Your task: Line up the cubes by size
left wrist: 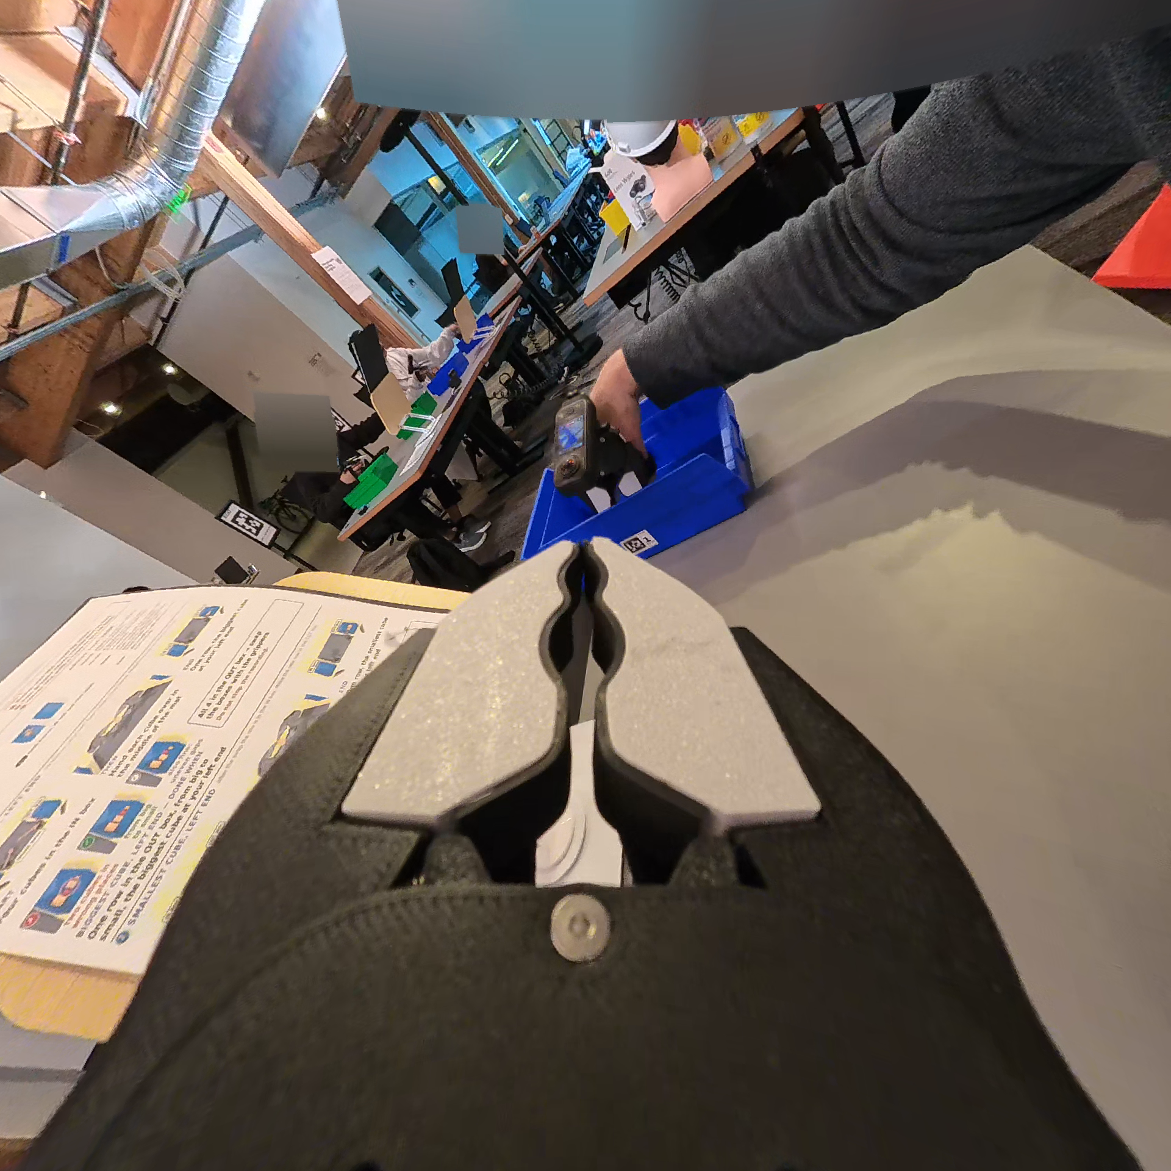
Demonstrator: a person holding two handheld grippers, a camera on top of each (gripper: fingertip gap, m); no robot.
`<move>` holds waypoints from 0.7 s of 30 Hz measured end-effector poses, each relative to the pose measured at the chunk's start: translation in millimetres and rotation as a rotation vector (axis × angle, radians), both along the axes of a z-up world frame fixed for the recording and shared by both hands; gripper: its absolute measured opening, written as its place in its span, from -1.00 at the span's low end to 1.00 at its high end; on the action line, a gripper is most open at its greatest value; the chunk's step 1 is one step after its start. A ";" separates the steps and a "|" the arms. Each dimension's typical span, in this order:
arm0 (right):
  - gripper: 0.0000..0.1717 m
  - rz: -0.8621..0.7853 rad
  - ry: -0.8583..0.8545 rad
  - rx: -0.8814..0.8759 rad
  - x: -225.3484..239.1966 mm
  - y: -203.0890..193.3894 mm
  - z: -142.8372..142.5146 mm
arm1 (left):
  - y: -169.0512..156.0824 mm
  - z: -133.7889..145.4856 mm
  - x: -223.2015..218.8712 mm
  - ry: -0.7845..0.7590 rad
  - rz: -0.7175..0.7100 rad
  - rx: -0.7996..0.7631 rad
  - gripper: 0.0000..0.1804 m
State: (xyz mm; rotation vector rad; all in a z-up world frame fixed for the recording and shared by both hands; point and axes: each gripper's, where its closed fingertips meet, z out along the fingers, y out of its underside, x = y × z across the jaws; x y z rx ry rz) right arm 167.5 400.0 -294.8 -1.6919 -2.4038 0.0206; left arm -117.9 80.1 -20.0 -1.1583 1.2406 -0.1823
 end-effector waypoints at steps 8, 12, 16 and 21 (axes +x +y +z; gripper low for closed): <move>-0.77 0.057 -0.039 0.012 -7.1 -0.9 -8.3 | 6.1 -8.3 5.4 0.022 -0.003 -0.025 -1.00; -0.69 0.048 -0.037 0.011 -7.0 -0.5 -6.9 | 6.7 -9.9 6.5 0.031 -0.007 -0.028 -1.00; -0.64 -0.013 0.026 0.076 -0.2 6.1 19.9 | 5.5 -6.8 1.8 0.027 0.007 -0.020 -1.00; -0.64 -0.132 0.204 0.336 3.8 -2.0 101.6 | 6.7 -1.9 -15.4 0.053 0.112 0.000 -0.86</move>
